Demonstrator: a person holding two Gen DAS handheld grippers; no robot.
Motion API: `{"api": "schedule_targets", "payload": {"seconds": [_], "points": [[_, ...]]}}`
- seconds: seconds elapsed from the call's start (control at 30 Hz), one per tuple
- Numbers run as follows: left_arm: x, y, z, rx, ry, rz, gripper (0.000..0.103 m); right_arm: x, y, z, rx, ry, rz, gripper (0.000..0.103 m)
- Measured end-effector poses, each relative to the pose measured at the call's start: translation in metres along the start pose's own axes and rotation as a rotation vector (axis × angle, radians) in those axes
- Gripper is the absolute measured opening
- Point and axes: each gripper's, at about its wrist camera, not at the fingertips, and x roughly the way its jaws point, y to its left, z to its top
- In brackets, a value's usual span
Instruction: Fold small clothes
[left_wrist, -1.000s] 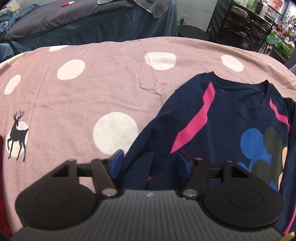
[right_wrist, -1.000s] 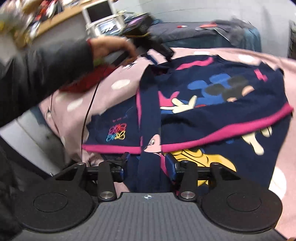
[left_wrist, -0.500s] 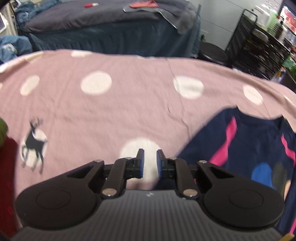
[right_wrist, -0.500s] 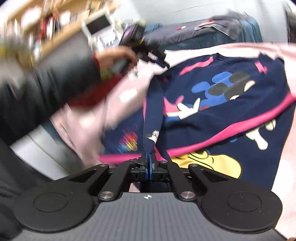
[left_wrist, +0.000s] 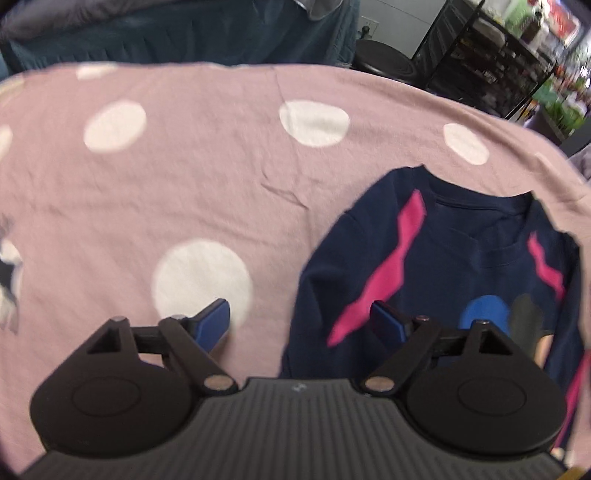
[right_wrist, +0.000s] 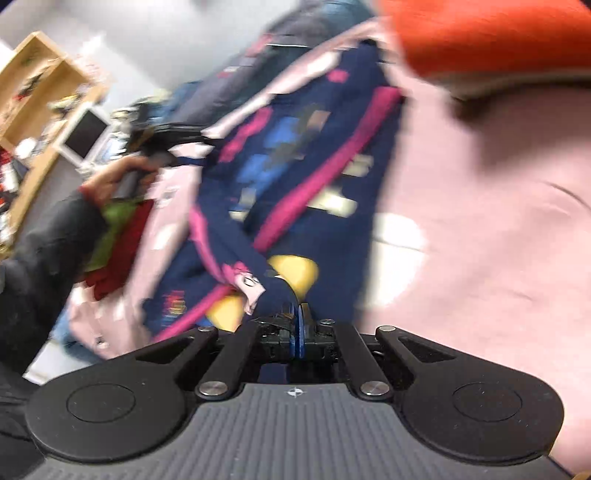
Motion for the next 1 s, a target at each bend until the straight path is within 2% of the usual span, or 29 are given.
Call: {"api": "schedule_targets", "payload": {"seconds": [0.1, 0.17, 0.2, 0.23, 0.27, 0.33, 0.4, 0.5, 0.53, 0.6, 0.63, 0.67, 0.7, 0.73, 0.77, 0.8, 0.87, 1.0], "points": [[-0.003, 0.000, -0.002, -0.043, -0.004, -0.071, 0.083, -0.005, -0.009, -0.004, 0.026, 0.004, -0.038, 0.003], [-0.006, -0.006, 0.000, -0.051, -0.015, -0.100, 0.078, -0.004, -0.011, -0.006, 0.020, 0.012, -0.048, 0.002], [-0.007, -0.010, 0.002, -0.041, -0.019, -0.113, 0.071, -0.002, -0.009, -0.006, 0.007, 0.015, -0.056, 0.002], [-0.008, -0.016, 0.002, -0.028, -0.026, -0.123, 0.058, 0.000, -0.006, -0.006, -0.009, 0.019, -0.063, 0.002], [-0.010, -0.022, 0.003, -0.015, -0.030, -0.124, 0.051, 0.004, -0.004, -0.006, -0.022, 0.022, -0.073, 0.002], [-0.011, -0.032, 0.005, 0.011, -0.041, -0.105, 0.023, 0.007, -0.004, -0.006, -0.014, 0.022, -0.076, 0.003], [-0.011, -0.038, 0.007, 0.018, -0.045, -0.085, 0.007, 0.006, -0.010, -0.006, 0.006, 0.020, -0.065, 0.003], [-0.021, -0.035, 0.012, -0.022, -0.097, -0.108, 0.003, 0.004, -0.013, -0.007, 0.029, 0.014, -0.054, 0.003], [-0.027, -0.031, 0.017, -0.058, -0.124, -0.142, 0.003, 0.004, -0.013, -0.007, 0.030, 0.012, -0.055, 0.003], [-0.039, -0.017, 0.027, -0.181, -0.168, -0.282, 0.004, 0.004, -0.012, -0.008, 0.024, 0.012, -0.059, 0.003], [-0.042, -0.011, 0.031, -0.232, -0.166, -0.360, 0.009, 0.004, -0.012, -0.007, 0.023, 0.013, -0.059, 0.003], [-0.043, -0.010, 0.034, -0.238, -0.141, -0.389, 0.012, 0.004, -0.012, -0.007, 0.024, 0.013, -0.059, 0.003], [-0.044, -0.013, 0.036, -0.213, -0.126, -0.345, 0.019, 0.004, -0.013, -0.007, 0.026, 0.014, -0.058, 0.003], [-0.046, -0.019, 0.035, -0.161, -0.119, -0.239, 0.032, 0.004, -0.013, -0.007, 0.027, 0.012, -0.056, 0.002], [-0.047, -0.025, 0.033, -0.096, -0.111, -0.133, 0.038, 0.003, -0.013, -0.008, 0.029, 0.010, -0.055, 0.003], [-0.045, -0.028, 0.029, -0.040, -0.100, -0.062, 0.049, 0.003, -0.013, -0.008, 0.032, 0.006, -0.054, 0.002], [-0.041, -0.023, 0.018, -0.011, -0.061, -0.058, 0.049, 0.003, -0.014, -0.010, 0.037, -0.002, -0.053, 0.002], [-0.028, 0.002, -0.011, -0.103, 0.034, -0.175, 0.049, 0.003, -0.016, -0.010, 0.040, -0.004, -0.047, 0.000]]}}
